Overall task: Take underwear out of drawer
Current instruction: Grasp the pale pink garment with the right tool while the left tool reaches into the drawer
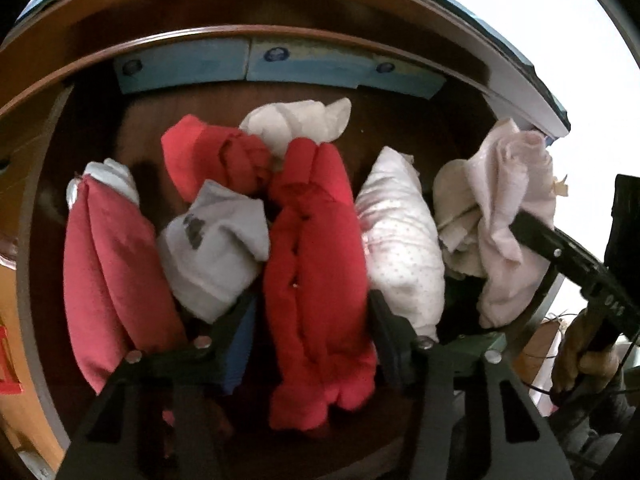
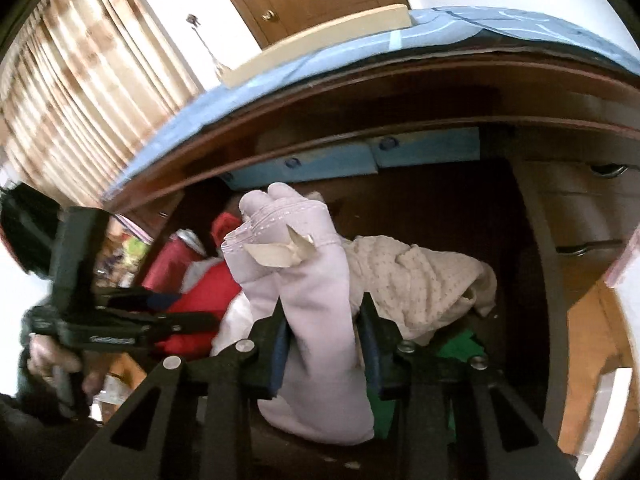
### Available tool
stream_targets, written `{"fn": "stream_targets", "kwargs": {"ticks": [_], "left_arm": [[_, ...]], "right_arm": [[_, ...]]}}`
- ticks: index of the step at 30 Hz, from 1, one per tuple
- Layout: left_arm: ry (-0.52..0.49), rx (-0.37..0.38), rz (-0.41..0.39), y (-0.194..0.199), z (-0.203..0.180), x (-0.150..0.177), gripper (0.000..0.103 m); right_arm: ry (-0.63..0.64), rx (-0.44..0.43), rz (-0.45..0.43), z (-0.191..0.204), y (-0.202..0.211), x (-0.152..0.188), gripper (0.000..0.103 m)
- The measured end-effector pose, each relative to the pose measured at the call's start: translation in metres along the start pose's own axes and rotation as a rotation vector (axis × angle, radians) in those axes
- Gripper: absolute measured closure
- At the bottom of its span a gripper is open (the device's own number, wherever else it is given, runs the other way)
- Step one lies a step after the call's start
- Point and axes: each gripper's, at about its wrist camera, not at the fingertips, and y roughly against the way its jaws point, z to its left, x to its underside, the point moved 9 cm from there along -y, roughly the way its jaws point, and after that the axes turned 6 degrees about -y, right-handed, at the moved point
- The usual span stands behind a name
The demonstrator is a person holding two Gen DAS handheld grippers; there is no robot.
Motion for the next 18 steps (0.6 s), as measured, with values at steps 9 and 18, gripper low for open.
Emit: {"fn": "stream_targets", "kwargs": {"ticks": [9,18], "left_arm": [[0.001,0.007,0.024,-0.017,-0.007,-0.009,0.051],[0.027,0.085,-0.098,0.013,-0.002,-0.004,0.060]], "right_arm": [[-0.061,-0.125,-0.025,0.012,0.004,-0.005,0.066],[-0.088,-0.107,0.019,0.007,0.003,-0.003,0.039]]}}
